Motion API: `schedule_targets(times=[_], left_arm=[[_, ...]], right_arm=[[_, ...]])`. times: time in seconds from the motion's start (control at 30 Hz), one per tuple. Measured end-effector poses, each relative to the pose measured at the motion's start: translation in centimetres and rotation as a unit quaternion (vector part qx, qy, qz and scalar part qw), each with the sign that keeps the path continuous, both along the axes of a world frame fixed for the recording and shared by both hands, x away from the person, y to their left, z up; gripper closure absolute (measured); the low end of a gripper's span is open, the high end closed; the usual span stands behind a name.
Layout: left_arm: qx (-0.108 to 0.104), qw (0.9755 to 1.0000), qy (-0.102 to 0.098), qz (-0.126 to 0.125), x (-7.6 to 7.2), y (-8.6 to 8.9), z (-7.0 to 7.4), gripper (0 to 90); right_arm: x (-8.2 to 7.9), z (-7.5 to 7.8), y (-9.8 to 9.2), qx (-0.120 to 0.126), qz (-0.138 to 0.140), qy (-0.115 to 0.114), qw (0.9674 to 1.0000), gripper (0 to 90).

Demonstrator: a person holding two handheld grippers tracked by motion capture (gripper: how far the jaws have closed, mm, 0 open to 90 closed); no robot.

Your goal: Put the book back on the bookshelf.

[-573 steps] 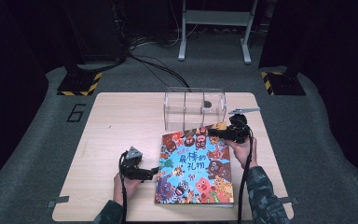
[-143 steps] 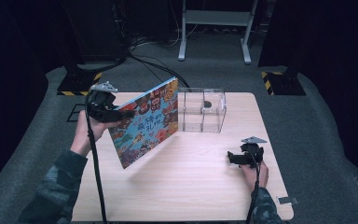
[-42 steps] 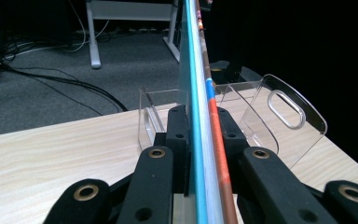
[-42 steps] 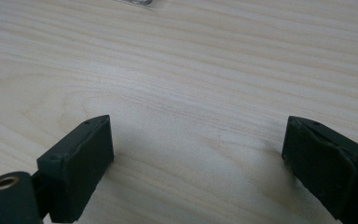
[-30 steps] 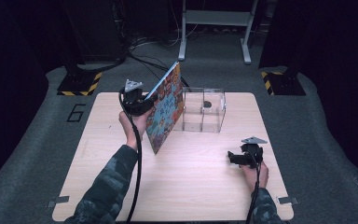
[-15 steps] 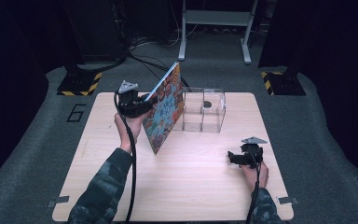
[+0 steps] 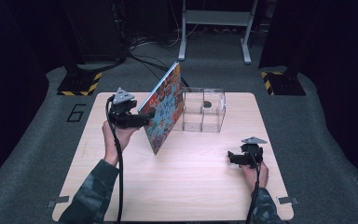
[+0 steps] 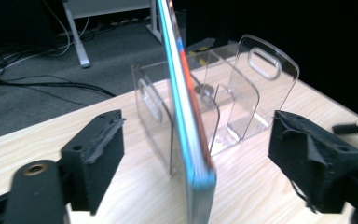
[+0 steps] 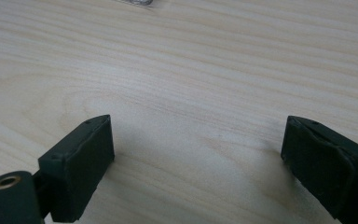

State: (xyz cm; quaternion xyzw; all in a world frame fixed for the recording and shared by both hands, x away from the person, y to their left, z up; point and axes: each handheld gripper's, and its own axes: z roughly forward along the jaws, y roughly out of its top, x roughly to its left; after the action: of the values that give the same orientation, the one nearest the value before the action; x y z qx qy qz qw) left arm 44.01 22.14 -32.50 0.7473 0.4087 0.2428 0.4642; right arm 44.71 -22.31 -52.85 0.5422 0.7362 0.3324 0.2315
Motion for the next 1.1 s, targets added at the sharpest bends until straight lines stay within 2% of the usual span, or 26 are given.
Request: schedule_targets(times=[0.17,0.3,0.6,0.77,0.83,0.97,1.1], left_arm=[[0.009,1.0,-0.001,-0.004,-1.4,1.1,-0.6,9.8],[0.016,0.9999,0.003,0.001,-2.4,2.0,-1.8,6.6],[0.012,0.9986,0.035,0.038,-3.7,4.2,-6.6,1.7],[0.026,0.9959,0.068,0.054,-4.0,5.1,-10.0,0.1],[0.027,0.9943,0.084,0.059,-4.2,5.4,-11.5,0.0],[0.045,0.9903,0.114,0.066,-4.4,6.0,-14.6,0.0],[0.056,0.9869,0.131,0.076,-4.4,6.7,-17.4,0.0]], right_arm=[[0.0,0.0,0.0,0.0,-0.001,0.0,1.0,9.0],[0.0,0.0,0.0,-0.001,0.002,0.0,1.0,9.1],[0.0,0.0,0.0,-0.001,0.002,-0.001,1.0,9.2],[-0.1,0.0,0.0,-0.003,0.001,-0.003,1.0,9.3],[-0.1,0.0,0.0,-0.003,0.001,-0.003,1.0,9.3],[-0.1,0.0,0.0,-0.003,0.001,-0.002,1.0,9.3],[-0.1,0.0,0.0,-0.001,0.006,-0.002,1.0,9.3]])
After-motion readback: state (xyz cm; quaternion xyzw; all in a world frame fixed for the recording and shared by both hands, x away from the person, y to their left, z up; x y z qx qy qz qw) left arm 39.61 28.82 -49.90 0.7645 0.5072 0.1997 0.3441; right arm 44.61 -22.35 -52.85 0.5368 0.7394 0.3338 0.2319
